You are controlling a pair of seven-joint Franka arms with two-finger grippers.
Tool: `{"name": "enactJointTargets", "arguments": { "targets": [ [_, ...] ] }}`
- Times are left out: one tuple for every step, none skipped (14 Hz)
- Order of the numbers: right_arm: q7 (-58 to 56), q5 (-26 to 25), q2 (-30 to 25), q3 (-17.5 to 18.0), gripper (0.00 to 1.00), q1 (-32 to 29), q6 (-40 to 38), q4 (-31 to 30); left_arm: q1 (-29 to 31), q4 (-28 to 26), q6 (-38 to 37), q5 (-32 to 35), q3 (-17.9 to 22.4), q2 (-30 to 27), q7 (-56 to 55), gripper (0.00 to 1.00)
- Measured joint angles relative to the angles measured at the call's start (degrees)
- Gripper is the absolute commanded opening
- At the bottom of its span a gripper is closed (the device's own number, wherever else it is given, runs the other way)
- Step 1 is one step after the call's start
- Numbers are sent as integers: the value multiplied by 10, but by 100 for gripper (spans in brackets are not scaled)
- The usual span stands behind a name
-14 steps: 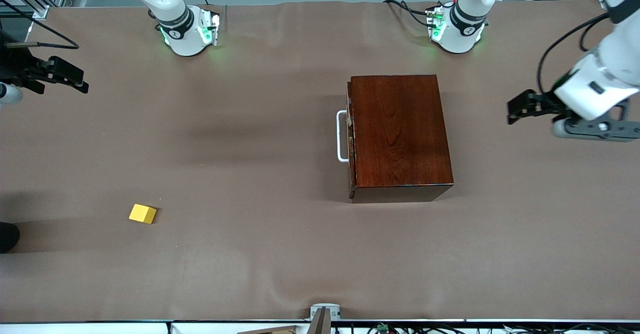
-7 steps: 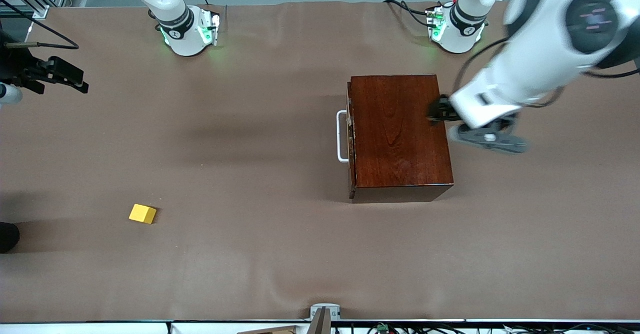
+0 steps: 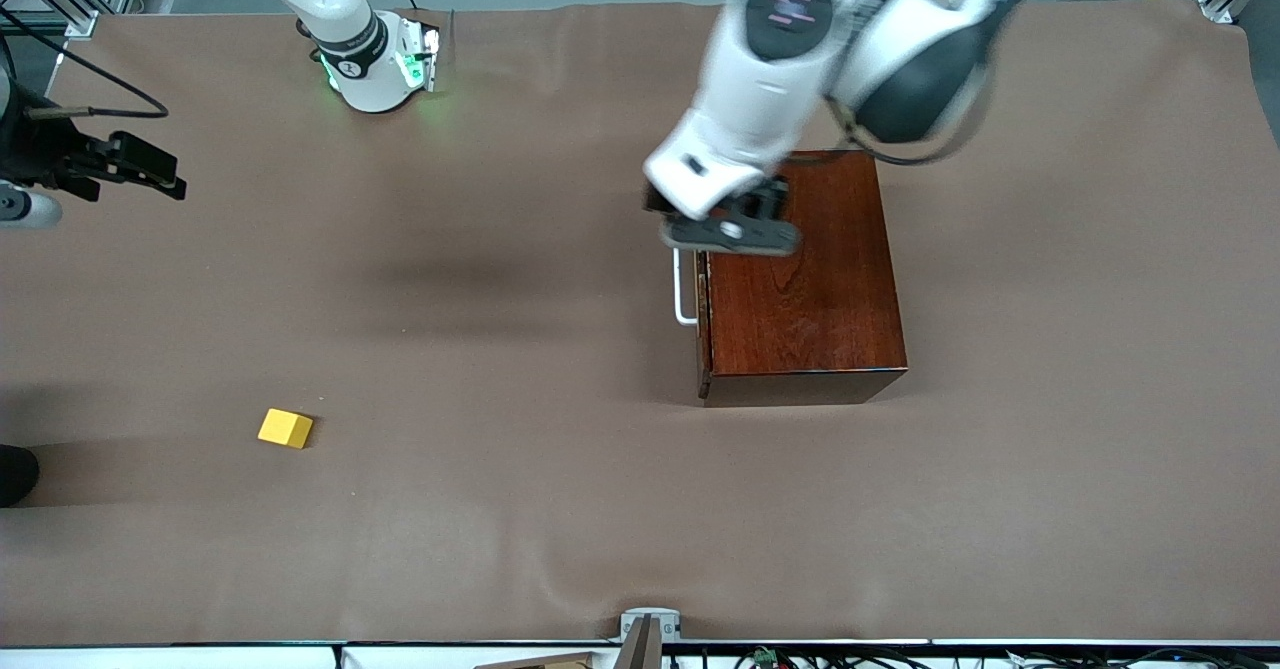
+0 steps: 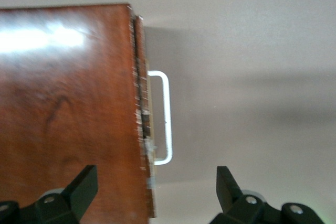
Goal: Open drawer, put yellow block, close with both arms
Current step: 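Reach the left gripper to the drawer handle while the right gripper reaches the cube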
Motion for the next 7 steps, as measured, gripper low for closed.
{"name": "enactJointTargets", "arguments": {
  "targets": [
    [0, 0, 3, 0, 100, 0, 0, 2, -27, 5, 0, 16, 1, 11, -28, 100],
    [0, 0, 6, 0, 100, 0, 0, 2, -50, 9, 0, 27, 3, 22, -49, 100],
    [0, 0, 11, -1, 100, 0, -2, 1, -71, 11, 0, 36, 10, 32, -65, 100],
    [0, 0, 21, -1, 100, -2, -2, 1, -89, 11, 0, 41, 21, 41, -72, 100],
    [0, 0, 36, -2, 100, -6, -1, 0, -103, 12, 0, 43, 36, 50, -74, 100],
    [0, 0, 55, -2, 100, -13, 6, 0, -113, 12, 0, 43, 50, 59, -74, 100],
    [0, 0, 79, -3, 100, -19, 28, 0, -121, 13, 0, 44, 64, 70, -74, 100]
  ]
}}
